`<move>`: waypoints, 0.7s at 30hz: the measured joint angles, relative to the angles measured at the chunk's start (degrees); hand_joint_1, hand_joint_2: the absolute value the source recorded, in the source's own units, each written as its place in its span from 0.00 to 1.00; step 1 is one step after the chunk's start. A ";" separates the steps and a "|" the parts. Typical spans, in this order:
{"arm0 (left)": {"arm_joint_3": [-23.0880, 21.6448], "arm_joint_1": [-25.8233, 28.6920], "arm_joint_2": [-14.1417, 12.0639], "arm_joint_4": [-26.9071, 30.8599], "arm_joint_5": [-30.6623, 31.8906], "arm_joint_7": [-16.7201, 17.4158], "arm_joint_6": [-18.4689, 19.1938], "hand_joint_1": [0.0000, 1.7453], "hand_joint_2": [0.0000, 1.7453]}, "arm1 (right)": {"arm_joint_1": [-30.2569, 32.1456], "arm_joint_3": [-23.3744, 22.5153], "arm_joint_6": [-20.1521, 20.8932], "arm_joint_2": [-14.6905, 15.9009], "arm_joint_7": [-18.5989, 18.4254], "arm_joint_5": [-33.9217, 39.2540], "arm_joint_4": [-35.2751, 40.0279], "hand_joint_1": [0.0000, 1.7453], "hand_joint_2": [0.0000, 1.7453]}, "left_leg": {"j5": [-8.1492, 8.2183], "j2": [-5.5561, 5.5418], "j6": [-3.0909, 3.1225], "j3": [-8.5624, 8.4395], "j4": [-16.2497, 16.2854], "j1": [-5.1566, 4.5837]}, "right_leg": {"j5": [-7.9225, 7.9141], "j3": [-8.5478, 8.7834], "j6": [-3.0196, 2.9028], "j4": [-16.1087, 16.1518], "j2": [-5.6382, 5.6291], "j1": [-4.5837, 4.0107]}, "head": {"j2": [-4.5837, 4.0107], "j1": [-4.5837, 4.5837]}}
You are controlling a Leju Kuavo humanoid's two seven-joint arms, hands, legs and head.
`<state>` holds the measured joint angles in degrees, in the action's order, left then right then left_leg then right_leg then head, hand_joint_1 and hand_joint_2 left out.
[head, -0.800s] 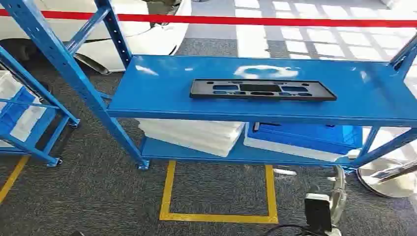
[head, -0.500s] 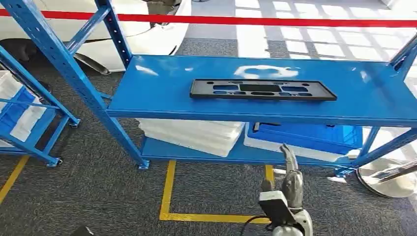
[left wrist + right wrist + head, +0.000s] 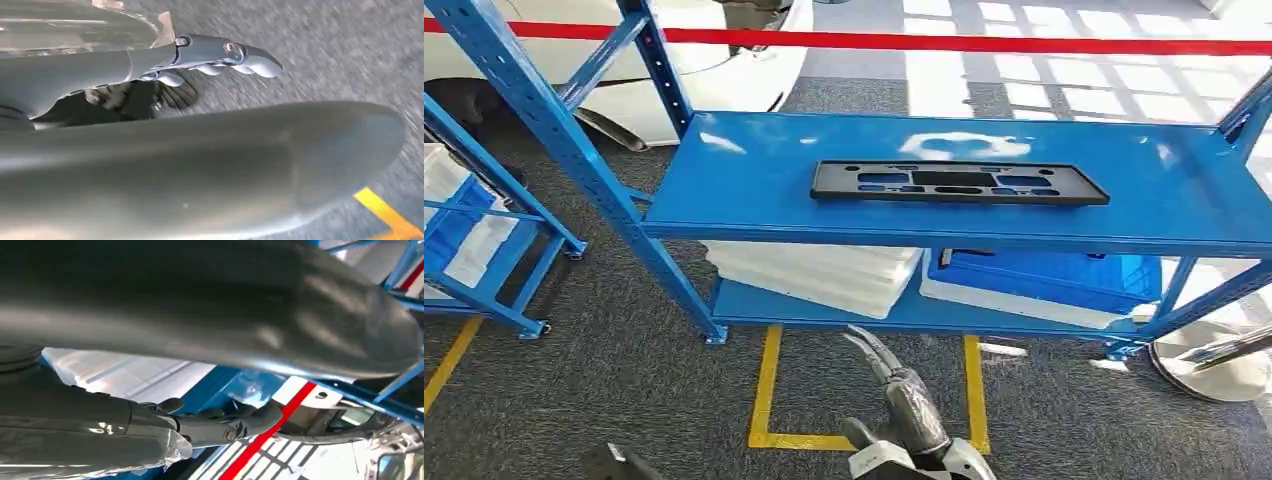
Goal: Take the parts from the cabinet and place them on the table.
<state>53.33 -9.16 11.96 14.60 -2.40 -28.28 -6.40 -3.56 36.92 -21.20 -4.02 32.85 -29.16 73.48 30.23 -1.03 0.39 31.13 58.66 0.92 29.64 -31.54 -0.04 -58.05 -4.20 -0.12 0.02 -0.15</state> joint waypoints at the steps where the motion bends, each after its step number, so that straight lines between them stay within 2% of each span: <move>1: -0.13 0.05 0.00 -0.07 0.00 -0.33 0.70 0.00 0.00 | 0.15 0.22 -0.37 0.26 0.02 0.00 0.00 0.00 0.00 | 0.00 0.00 0.00 0.00 0.00 0.00 | 0.00 0.01 0.00 0.00 0.00 0.00 | 0.00 0.02; 5: -0.37 0.46 0.00 -0.35 0.00 -0.89 2.93 0.00 0.00 | 0.91 0.55 -2.38 1.22 -0.20 -0.75 0.61 0.00 0.00 | 0.00 0.00 0.00 0.00 0.00 0.00 | 0.00 0.00 0.00 0.00 0.00 0.00 | 0.00 0.00; 11: -0.46 1.00 -0.02 -0.41 0.00 -1.11 3.73 0.00 0.00 | 2.51 0.20 -5.04 2.49 -0.79 -1.90 3.03 0.00 0.00 | 0.09 -0.02 0.12 0.04 0.26 -0.17 | -0.09 -0.01 0.15 0.17 -0.02 0.15 | 0.00 0.00; 12: -0.46 1.05 -0.02 -0.42 0.00 -1.20 3.73 0.00 0.00 | 2.81 0.09 -5.71 2.64 -0.83 -2.06 3.48 0.00 1.00 | 0.10 -0.03 0.15 0.04 0.27 -0.22 | -0.08 -0.01 0.19 0.17 -0.02 0.20 | 0.00 -0.04; 13: -0.46 1.09 -0.02 -0.42 0.00 -1.24 3.71 0.00 0.00 | 3.04 -0.05 -6.69 2.78 -0.94 -2.36 4.05 0.00 1.00 | 0.12 -0.02 0.20 0.03 0.24 -0.28 | -0.12 -0.03 0.25 0.34 -0.04 0.28 | 0.00 -0.02; 15: -0.46 1.15 -0.04 -0.42 0.00 -1.31 3.41 0.00 0.00 | 3.81 -0.48 -8.99 3.02 -1.25 -2.73 5.55 0.00 1.00 | -0.02 0.14 0.87 -0.38 -0.74 -0.33 | -1.33 -0.15 0.95 -0.67 -0.04 0.17 | 0.00 -0.07; 16: -0.46 1.22 0.18 -0.50 0.00 -1.33 3.41 0.00 0.00 | 4.17 -0.80 -9.81 3.23 -1.53 -2.88 6.44 0.00 1.00 | -0.20 0.35 1.12 -1.20 -1.47 0.33 | -0.89 -0.24 0.91 -0.92 0.13 0.13 | 0.00 -0.13; 17: -0.46 1.26 0.04 -0.50 0.00 -1.44 3.41 0.00 0.00 | 4.50 -1.16 -10.70 3.34 -1.64 -3.23 7.31 0.00 1.00 | -0.30 0.52 1.30 -1.74 -1.85 0.43 | -0.03 -0.39 1.02 -1.93 1.68 -0.04 | 0.00 0.13; 18: -0.46 1.36 0.06 -0.50 0.00 -1.44 3.41 0.00 0.00 | 4.79 -1.44 -11.27 3.45 -1.88 -3.52 8.19 0.00 1.00 | -0.29 0.66 1.29 -1.94 -1.95 0.54 | 1.73 -1.83 1.36 -4.76 2.66 0.13 | 0.00 0.33; 19: -0.46 1.57 0.07 -0.52 0.00 -1.44 3.41 0.00 0.00 | 5.08 -1.73 -11.61 3.54 -2.16 -3.63 8.92 0.00 1.00 | -0.21 0.92 1.22 -2.06 -1.94 0.61 | 3.78 -4.14 1.80 -8.90 3.19 0.44 | 0.00 0.35; 20: -0.46 1.77 0.07 -0.59 0.00 -1.44 3.38 0.00 0.00 | 5.53 -1.90 -11.78 3.65 -2.19 -3.69 9.40 0.00 1.00 | -0.02 1.16 1.06 -2.13 -1.93 0.73 | 5.56 -6.71 2.17 -13.28 3.40 0.77 | 0.00 0.33; 21: -0.46 1.91 0.07 -0.61 0.00 -1.42 3.38 0.00 0.00 | 5.94 -2.08 -11.89 3.82 -2.27 -3.72 9.86 0.00 1.00 | 0.17 1.33 0.83 -2.27 -1.92 0.86 | 6.34 -8.78 2.59 -16.48 3.52 1.09 | 0.00 0.35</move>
<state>52.87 -7.25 12.02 13.99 -2.40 -29.70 -3.02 2.39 34.84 -33.09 -0.20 30.58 -32.87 83.34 30.40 0.29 1.22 28.86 56.74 1.77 35.98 -40.33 2.55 -74.53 -0.69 0.97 0.02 0.20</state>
